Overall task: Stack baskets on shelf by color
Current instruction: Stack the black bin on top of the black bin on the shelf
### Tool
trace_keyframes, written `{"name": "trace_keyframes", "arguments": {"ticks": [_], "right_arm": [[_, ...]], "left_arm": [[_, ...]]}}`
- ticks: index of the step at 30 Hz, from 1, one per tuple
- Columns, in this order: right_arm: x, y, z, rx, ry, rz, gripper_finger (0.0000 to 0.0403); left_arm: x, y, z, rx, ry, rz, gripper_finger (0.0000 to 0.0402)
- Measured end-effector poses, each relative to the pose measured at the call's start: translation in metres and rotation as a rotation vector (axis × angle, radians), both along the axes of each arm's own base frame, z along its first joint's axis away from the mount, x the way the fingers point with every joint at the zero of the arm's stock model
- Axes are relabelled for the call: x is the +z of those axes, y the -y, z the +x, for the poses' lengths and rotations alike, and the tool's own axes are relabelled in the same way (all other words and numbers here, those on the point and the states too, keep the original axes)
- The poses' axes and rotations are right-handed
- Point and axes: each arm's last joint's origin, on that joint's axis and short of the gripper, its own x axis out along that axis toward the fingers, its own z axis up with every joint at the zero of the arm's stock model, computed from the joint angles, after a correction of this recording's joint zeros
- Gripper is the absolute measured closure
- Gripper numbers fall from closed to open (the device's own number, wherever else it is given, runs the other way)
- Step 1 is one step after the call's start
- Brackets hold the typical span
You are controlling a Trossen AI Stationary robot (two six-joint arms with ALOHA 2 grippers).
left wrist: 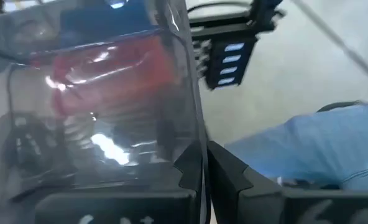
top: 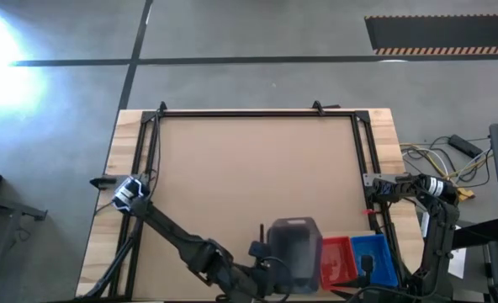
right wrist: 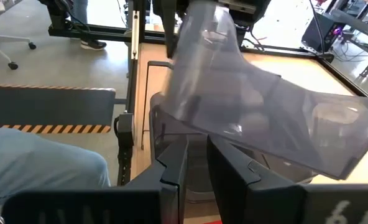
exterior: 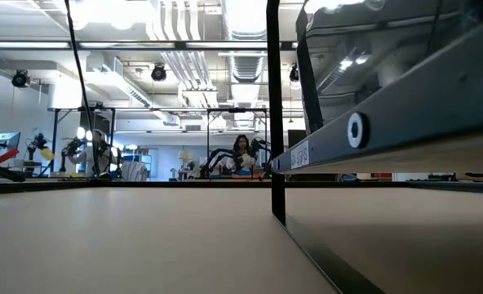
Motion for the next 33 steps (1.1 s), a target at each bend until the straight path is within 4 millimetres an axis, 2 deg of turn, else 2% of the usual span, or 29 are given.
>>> {"name": "trace_keyframes", "arguments": {"ticks": [8,16,20,27,33], "right_arm": [[0.0,0.0,0.0,0.0,0.0,-0.002,0.0351],[0.0,0.0,0.0,0.0,0.0,-0.001,0.0351],[0.0,0.0,0.0,0.0,0.0,-0.001,0.0351],[0.0,0.001,0.002,-0.008,0.001,0.005,0.0351],[-0.001,0.007,0.015,-0.048,-0.03,0.019,0.0351]], "left_arm": [[-0.003,-0.001,0.001,0.048,-0.027,0.021,0.0401],[-0.009,-0.004,0.003,0.098,-0.056,-0.032,0.0396],[-0.011,-0.005,0.004,0.101,-0.069,-0.047,0.0362],[-0.011,-0.006,0.004,0.079,-0.081,-0.069,0.0266],[0.009,-0.006,0.003,0.026,-0.01,-0.041,0.0211]]}}
